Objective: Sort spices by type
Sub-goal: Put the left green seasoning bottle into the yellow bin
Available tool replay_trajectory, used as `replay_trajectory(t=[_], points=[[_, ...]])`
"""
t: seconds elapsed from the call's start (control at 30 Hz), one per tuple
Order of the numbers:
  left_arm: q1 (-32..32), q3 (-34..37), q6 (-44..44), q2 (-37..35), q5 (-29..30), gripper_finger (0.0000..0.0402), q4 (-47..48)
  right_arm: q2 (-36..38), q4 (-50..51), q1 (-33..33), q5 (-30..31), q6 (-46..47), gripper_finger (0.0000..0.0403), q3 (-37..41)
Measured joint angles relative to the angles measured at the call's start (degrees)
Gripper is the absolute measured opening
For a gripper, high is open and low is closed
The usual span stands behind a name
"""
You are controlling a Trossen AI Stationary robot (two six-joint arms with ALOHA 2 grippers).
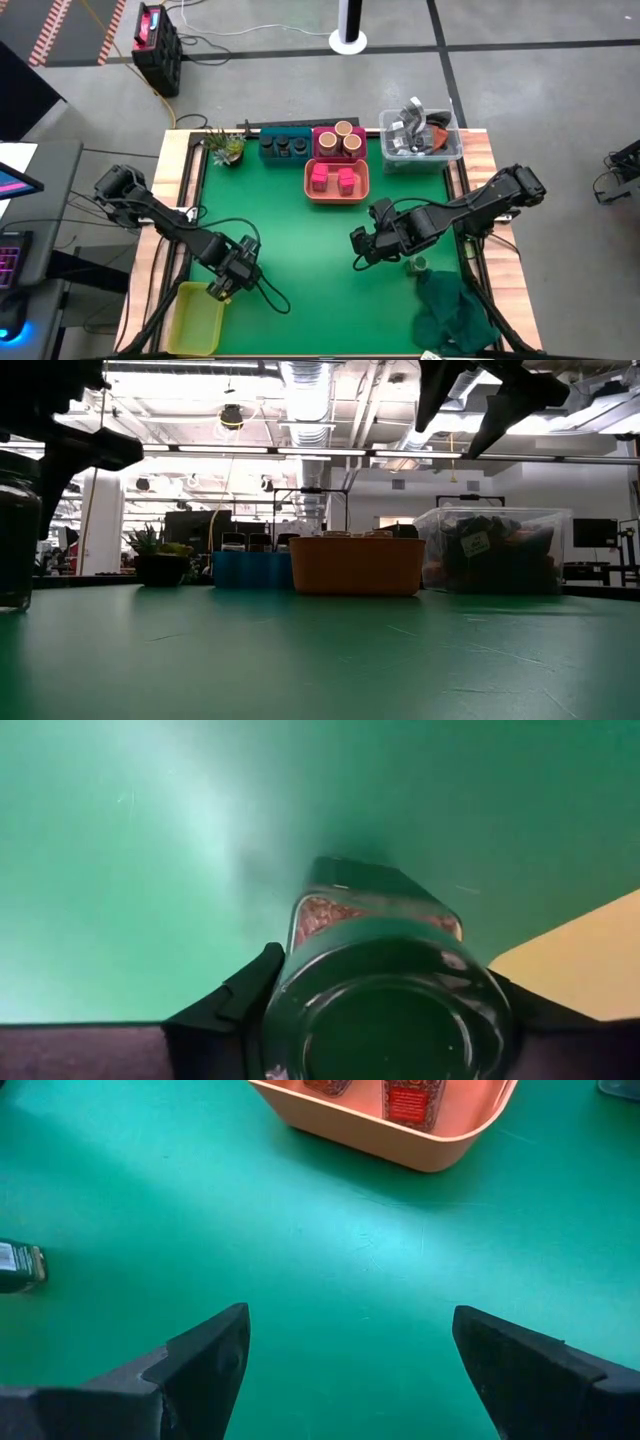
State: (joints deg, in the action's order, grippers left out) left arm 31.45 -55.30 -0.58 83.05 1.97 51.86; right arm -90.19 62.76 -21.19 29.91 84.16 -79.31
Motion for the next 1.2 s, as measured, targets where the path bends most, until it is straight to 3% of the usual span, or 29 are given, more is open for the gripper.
replay_trajectory(t=[0.3, 0.5, 0.83, 1.07, 1.2], points=[[-4.8, -7.5, 6.5, -8.3, -2.9, 0.0195, 10.7, 0.0, 0.4, 0.0, 0.0, -0.2, 0.0372, 0.0], [-2.8, -11.5, 20.9, -15.3, -8.7, 0.0195, 16.9, 0.0, 0.9, 0.0, 0.2, -0.2, 0.0372, 0.0], [14.8, -11.6, 48.9, -23.6, -7.9, 0.0199, 20.0, 0.0, 1.1, 0.7, 0.2, -1.5, 0.0372, 0.0], [29.8, -11.6, 60.8, -20.8, -7.0, 0.02, 16.4, 0.0, 1.1, 1.0, 0.3, -1.7, 0.0372, 0.0], [34.8, -11.6, 62.7, -16.6, -2.2, 0.02, 15.6, 0.0, 1.2, 1.1, 0.3, -1.7, 0.0372, 0.0]])
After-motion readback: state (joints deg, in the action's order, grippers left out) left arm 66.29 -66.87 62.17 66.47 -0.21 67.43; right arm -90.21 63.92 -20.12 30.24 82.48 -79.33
